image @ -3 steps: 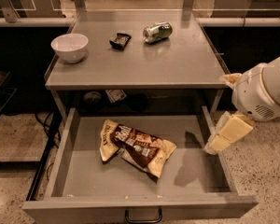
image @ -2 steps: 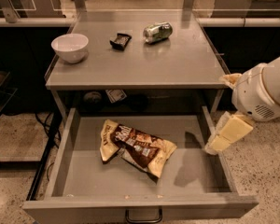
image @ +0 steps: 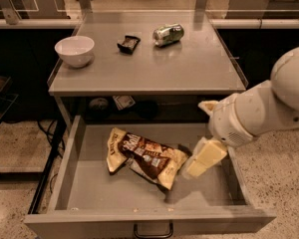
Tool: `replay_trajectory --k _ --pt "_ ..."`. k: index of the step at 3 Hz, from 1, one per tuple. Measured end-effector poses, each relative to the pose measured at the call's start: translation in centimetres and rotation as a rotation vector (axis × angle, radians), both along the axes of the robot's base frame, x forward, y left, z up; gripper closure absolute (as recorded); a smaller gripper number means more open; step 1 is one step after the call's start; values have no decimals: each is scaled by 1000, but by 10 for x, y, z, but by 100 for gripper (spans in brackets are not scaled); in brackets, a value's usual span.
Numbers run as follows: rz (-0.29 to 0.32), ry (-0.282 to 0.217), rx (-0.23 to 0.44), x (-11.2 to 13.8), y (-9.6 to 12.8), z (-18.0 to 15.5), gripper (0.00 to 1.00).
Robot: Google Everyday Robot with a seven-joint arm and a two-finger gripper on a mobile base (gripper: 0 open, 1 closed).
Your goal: Pick brown chip bag from top drawer and place on counter
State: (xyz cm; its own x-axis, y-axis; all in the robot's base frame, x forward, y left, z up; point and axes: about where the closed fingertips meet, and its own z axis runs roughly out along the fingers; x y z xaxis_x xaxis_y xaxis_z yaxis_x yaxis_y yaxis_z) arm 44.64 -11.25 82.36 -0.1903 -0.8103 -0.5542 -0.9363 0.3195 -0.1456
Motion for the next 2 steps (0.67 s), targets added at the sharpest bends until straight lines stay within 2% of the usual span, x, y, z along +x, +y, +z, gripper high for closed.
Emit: replay_trajectory --k 1,2 --pt "5 24 75 1 32 -28 0" --pt "-17 59 95 4 52 -65 0"
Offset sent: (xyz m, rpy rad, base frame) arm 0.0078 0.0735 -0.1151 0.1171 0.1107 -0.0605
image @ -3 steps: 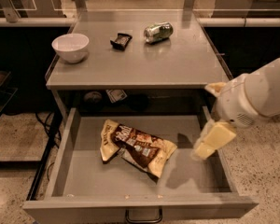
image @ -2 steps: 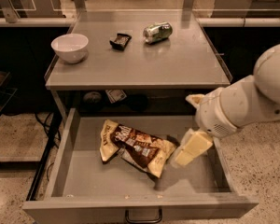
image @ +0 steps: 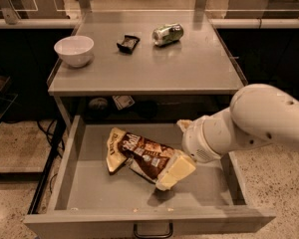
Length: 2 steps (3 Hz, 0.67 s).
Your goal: Pick brown chip bag from top drawer and place on counter
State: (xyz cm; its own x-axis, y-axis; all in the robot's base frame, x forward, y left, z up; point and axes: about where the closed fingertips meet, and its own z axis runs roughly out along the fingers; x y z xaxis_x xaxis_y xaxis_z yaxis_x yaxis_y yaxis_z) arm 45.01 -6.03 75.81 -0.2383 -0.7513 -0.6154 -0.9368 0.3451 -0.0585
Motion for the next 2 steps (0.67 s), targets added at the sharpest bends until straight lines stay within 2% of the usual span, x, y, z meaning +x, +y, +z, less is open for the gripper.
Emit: replay_trajectory --k 1,2 --pt "-43 25 6 3 18 -35 0" --pt "-89 25 6 20 36 -59 0"
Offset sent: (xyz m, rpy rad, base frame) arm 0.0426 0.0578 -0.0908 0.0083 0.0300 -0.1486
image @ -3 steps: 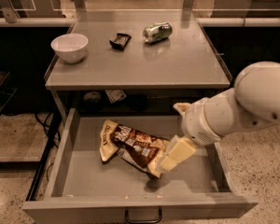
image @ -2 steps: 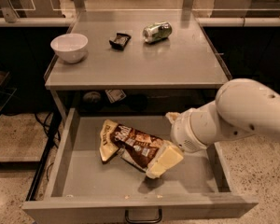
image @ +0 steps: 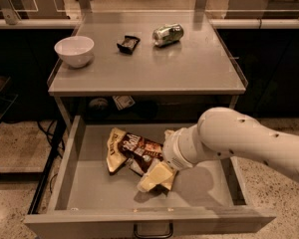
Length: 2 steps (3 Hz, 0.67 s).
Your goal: Pick brown chip bag from top drawer and place on counter
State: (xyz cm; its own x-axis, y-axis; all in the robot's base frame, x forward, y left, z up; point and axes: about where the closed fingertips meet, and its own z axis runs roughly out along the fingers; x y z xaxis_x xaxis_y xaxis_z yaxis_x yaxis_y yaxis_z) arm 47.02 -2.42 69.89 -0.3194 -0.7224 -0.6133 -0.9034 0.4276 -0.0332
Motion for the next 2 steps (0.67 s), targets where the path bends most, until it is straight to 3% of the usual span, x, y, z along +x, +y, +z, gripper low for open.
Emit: replay_trajectory --k 2 --pt "-25 -20 5 2 4 1 0"
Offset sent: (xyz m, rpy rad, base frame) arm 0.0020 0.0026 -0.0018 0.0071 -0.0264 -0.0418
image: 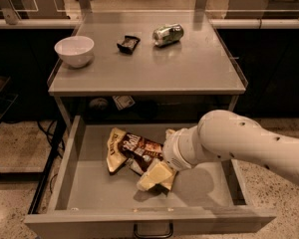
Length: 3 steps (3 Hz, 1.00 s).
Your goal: Pick brown chip bag from top drawer and place on counter
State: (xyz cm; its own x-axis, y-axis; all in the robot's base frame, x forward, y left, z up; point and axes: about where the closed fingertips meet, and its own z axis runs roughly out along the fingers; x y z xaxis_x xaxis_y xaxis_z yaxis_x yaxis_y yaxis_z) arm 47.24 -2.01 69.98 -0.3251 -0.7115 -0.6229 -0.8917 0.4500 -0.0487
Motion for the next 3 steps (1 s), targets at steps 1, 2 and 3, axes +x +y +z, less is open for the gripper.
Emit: replay_trajectory --k 1,2,3 --pt "4 41 13 1 13 -27 0" --pt "20 77 28 7 33 -63 0" --pt "30 87 26 11 44 -82 0"
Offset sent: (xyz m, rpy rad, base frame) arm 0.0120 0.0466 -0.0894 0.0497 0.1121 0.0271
